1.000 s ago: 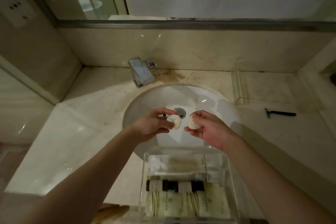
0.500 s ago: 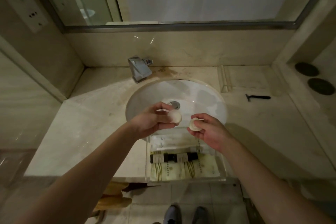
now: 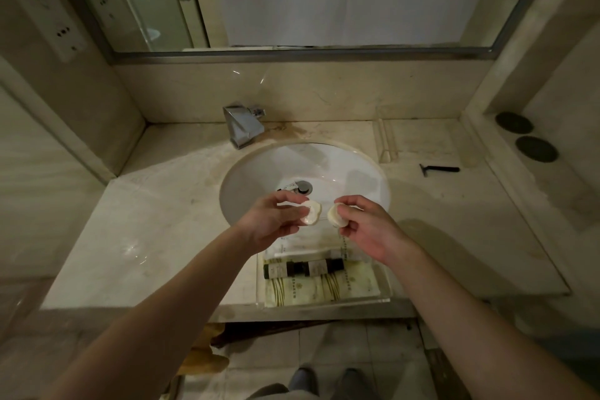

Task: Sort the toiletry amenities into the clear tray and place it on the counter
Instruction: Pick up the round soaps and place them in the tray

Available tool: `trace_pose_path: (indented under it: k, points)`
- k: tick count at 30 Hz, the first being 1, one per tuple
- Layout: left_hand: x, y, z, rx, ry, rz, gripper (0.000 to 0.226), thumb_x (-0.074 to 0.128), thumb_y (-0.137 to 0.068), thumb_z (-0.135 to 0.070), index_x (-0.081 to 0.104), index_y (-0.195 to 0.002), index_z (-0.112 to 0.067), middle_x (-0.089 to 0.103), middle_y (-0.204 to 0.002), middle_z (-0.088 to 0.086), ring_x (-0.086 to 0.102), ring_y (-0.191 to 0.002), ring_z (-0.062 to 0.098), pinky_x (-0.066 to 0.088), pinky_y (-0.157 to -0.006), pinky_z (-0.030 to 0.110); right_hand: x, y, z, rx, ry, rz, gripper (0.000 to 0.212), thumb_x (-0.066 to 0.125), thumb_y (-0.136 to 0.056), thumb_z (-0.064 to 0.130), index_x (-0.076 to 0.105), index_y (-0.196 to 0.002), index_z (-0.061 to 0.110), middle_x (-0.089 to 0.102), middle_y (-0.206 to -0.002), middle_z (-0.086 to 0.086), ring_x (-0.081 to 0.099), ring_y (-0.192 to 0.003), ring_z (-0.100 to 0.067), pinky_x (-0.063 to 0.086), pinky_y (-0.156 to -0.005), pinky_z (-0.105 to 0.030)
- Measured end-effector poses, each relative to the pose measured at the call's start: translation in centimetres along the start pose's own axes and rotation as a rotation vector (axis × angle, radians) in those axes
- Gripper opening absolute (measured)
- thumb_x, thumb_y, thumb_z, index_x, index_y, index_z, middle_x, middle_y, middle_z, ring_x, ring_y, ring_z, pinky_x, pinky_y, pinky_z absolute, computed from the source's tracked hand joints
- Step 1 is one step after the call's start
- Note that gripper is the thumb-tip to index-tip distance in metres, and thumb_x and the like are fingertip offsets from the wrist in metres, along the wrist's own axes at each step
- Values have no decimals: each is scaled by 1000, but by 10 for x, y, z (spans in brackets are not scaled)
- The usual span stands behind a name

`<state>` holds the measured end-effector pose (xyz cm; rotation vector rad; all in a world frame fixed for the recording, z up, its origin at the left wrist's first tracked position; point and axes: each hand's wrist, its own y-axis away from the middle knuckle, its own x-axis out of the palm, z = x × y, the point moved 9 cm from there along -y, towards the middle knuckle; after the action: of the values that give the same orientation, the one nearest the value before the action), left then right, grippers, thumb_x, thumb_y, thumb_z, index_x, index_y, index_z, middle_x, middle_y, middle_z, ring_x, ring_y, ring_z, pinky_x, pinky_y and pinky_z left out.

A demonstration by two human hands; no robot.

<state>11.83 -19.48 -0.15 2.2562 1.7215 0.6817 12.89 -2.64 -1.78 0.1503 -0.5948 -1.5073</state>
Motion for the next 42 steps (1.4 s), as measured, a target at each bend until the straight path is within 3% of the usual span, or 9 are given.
trace_pose_path:
  k: [5,11,18,22,24,26,32,37,42]
  points:
    - [-1,-1,6,-17,-17,0,12,64,-85,1,63,-91,-10,68,-83,13,69,-63,14,55,-57,21,9,2,6,-34,41,39,13,58,-90,0,64,-99,7,61,-97,-10,61,-82,-23,50,-61,-26]
    - [-17,-1,9,-9,-92,-61,14,65,-83,4,62,-93,-5,65,-87,16,68,-69,22,57,-60,23,15,-4,-2,-16,163,50,16,60,-89,0,64,-102,7,62,-104,-14,62,-86,-23,52,-63,-27]
    - [-59,-7,27,-100,-442,-224,20,63,-81,9,62,-92,-8,62,-88,16,65,-67,25,61,-61,28,12,-23,-36,91,490,-61,17,63,-87,4,66,-102,12,65,-103,-10,64,-86,-22,56,-68,-30]
    - [-65,-7,46,-167,-608,-235,18,64,-81,7,62,-92,-8,61,-85,12,65,-69,25,61,-68,35,13,-31,-59,111,637,-82,13,65,-86,9,66,-94,18,65,-99,-4,62,-82,-18,51,-60,-25]
    - [-66,-10,50,-166,-644,-254,18,65,-80,5,61,-88,-10,60,-80,10,65,-67,24,61,-69,37,16,-35,-65,81,694,-99,12,67,-83,12,67,-92,19,68,-99,-5,64,-85,-19,56,-69,-32]
    - [-66,-12,53,-169,-667,-278,19,67,-79,4,59,-83,-13,62,-79,10,65,-66,24,61,-67,35,18,-37,-67,48,731,-138,13,69,-81,15,69,-93,20,69,-98,-4,65,-88,-19,57,-80,-37]
    - [-63,-15,53,-131,-824,-350,14,69,-76,-7,65,-86,-16,66,-79,4,60,-59,16,46,-48,20,24,-40,-62,-40,796,-174,13,71,-80,19,70,-94,20,68,-94,1,64,-90,-16,51,-77,-27]
    - [-62,-15,53,-110,-891,-342,13,68,-78,-9,62,-85,-18,70,-88,6,67,-71,22,53,-58,26,28,-39,-62,-91,869,-176,11,70,-82,20,72,-93,19,69,-92,1,63,-89,-15,51,-80,-28]
    - [-62,-12,48,-82,-989,-367,12,67,-81,-15,62,-91,-17,62,-86,3,60,-71,19,46,-58,24,29,-37,-60,-119,918,-181,14,71,-82,17,70,-95,14,56,-76,10,59,-83,-15,47,-74,-25]
